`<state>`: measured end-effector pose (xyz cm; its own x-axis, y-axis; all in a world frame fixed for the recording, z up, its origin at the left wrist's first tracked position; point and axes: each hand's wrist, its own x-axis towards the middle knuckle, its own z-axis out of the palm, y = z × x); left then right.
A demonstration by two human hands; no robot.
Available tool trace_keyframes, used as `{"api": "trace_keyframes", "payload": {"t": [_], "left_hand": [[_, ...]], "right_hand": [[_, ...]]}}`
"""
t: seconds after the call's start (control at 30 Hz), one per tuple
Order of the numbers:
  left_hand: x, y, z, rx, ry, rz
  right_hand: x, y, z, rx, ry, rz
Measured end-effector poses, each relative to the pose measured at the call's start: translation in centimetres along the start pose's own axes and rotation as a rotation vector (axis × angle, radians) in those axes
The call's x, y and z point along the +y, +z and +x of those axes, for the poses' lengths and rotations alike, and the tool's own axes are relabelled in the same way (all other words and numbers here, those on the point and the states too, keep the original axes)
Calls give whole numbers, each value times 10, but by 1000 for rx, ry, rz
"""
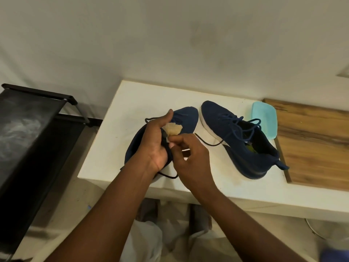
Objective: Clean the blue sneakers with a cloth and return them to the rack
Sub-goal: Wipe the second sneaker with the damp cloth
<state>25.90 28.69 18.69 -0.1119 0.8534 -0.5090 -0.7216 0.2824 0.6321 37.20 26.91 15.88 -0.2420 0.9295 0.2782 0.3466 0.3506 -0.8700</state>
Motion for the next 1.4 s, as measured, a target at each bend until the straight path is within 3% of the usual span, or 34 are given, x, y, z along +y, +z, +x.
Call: {"api": "trace_keyframes", "payload": {"t": [0.1, 0.23, 0.3, 0.47, 0.53, 0.6, 0.7, 0.83, 0.93, 1.0, 1.07, 1.2, 1.4], "left_hand": [[4, 3, -4, -31, -40, 36], [-4, 6, 6, 21, -54, 247], [-6, 4, 3, 34, -35, 515], [-2, -10, -22, -126, 105, 1480], [-5, -18, -27, -33, 196, 1605], [-3, -22, -28, 13, 326, 1548], [11, -23, -26, 43, 375, 1307], [32, -32, -15, 177, 230, 743], [39, -40, -9, 272, 149, 561], [40, -41, -7, 303, 133, 493], [41, -40, -5, 281, 113, 397], [39, -35, 0, 282, 94, 463], [41, -39, 3, 352, 182, 579]], "right_hand": [[11, -3, 14, -18, -9, -50], [40, -18, 30, 48, 222, -70], [44, -23, 30, 46, 279, -58], [44, -23, 33, 31, 363, 60], [44, -23, 35, 48, 419, 90], [42, -24, 35, 54, 418, 104], [25, -19, 29, 11, 283, 41], [-10, -1, 6, -155, -22, -50], [-27, 8, -6, -282, -219, -182], [-21, 5, 6, -263, -248, -232], [-3, -2, 25, -170, -139, -280], [18, -10, 33, -151, 83, -353], [-18, -3, 2, -352, -180, -301]]}}
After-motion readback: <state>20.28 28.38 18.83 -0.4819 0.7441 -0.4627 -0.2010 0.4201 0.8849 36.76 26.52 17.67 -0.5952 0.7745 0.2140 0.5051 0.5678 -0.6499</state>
